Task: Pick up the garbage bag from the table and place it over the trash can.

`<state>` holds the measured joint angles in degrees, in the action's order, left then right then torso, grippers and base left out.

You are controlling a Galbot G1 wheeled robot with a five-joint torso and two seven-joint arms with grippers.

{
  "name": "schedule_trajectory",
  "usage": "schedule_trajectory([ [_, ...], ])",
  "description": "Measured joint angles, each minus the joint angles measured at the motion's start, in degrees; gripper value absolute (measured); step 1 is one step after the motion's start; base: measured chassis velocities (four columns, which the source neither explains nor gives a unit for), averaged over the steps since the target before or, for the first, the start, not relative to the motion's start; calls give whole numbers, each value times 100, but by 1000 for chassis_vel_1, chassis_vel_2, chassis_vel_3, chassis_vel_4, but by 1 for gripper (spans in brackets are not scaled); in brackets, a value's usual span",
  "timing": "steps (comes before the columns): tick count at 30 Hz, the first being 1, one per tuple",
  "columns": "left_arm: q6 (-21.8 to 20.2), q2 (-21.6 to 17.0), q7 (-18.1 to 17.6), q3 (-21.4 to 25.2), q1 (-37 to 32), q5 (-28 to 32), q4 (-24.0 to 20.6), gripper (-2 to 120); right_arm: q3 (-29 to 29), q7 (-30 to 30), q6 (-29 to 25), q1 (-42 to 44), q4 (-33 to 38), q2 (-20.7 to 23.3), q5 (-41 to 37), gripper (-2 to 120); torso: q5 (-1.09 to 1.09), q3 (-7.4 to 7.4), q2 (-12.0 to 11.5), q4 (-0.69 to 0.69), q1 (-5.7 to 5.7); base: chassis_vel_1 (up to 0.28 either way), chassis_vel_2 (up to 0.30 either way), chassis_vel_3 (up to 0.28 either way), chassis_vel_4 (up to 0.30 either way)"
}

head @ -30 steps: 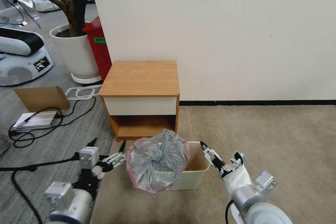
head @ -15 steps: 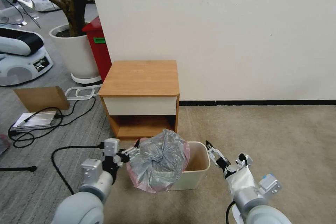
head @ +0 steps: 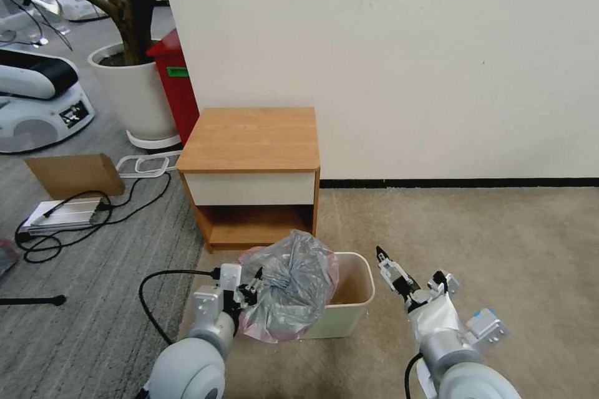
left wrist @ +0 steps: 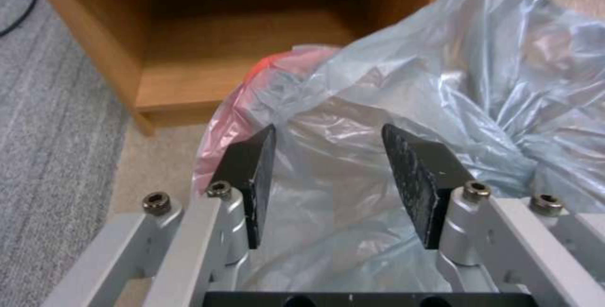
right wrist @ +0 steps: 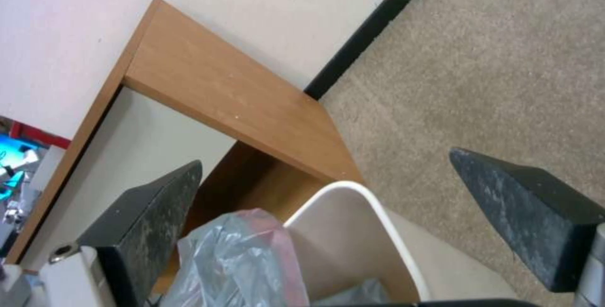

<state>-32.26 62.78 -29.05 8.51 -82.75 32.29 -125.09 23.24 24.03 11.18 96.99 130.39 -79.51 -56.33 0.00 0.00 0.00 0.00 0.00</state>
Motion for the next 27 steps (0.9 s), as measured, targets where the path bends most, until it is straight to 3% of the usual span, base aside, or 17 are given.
schedule_trajectory([
  [17,-175,61,-84,-419,412,18,257,44,-108,0,-19,29,-46,-85,65,100,0,0,0,0,0,0,0,0,0],
  [21,-402,85,-361,-505,517,194,263,43,-133,-1,-32,43,-48,-111,118,100,0,0,0,0,0,0,0,0,0],
  [23,-657,133,-782,-562,618,551,265,43,-152,-1,-57,63,-48,-130,161,100,0,0,0,0,0,0,0,0,0],
  [27,-860,212,-1117,-629,820,905,369,43,-193,-13,-111,134,-46,-161,301,100,0,-1,0,0,0,0,0,0,0],
])
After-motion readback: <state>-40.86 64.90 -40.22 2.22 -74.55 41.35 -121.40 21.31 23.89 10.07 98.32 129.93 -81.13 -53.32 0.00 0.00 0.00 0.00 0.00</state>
